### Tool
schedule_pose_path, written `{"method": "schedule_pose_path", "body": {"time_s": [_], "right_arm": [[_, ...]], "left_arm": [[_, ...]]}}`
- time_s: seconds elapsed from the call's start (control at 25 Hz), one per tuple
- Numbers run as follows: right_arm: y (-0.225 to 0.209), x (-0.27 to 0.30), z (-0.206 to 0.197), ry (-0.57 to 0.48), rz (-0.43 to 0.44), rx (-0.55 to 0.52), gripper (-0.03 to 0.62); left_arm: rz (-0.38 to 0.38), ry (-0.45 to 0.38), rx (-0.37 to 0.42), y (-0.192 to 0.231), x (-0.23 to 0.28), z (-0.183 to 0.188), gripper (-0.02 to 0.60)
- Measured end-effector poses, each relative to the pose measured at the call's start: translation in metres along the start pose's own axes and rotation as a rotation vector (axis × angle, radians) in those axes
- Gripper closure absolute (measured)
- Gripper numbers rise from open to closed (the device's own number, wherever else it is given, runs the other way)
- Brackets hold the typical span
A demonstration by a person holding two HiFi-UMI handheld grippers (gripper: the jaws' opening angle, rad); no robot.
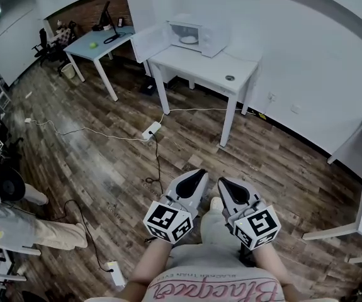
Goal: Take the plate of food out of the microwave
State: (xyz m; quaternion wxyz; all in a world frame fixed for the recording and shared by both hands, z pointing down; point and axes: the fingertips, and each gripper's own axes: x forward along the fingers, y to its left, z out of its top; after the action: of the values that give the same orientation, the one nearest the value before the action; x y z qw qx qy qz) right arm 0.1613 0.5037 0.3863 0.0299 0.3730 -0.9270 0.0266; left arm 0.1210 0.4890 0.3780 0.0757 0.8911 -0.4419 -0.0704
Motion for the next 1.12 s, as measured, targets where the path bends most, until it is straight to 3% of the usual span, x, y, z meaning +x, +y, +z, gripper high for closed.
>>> {"method": "schedule_pose_path", "body": {"time_s": [0.24, 0.56, 1.12], "right_arm": [[-0.028, 0.031, 0.012, -0.018, 0.008, -0.052, 0.588], [-0.057, 0.075, 0.014, -0.022, 0.043, -0.083, 0.588], [-0.122, 0.154, 0.028, -0.033, 0.073, -0.044, 0.588]], "left_arm": [[0.023, 0.013, 0.045, 0.026, 0.028, 0.006, 0.552], [0.054, 0.014, 0.047, 0.061, 0.059, 0.007, 0.552], [0.097, 0.03, 0.061, 0.129, 0.13, 0.024, 0.552]]}}
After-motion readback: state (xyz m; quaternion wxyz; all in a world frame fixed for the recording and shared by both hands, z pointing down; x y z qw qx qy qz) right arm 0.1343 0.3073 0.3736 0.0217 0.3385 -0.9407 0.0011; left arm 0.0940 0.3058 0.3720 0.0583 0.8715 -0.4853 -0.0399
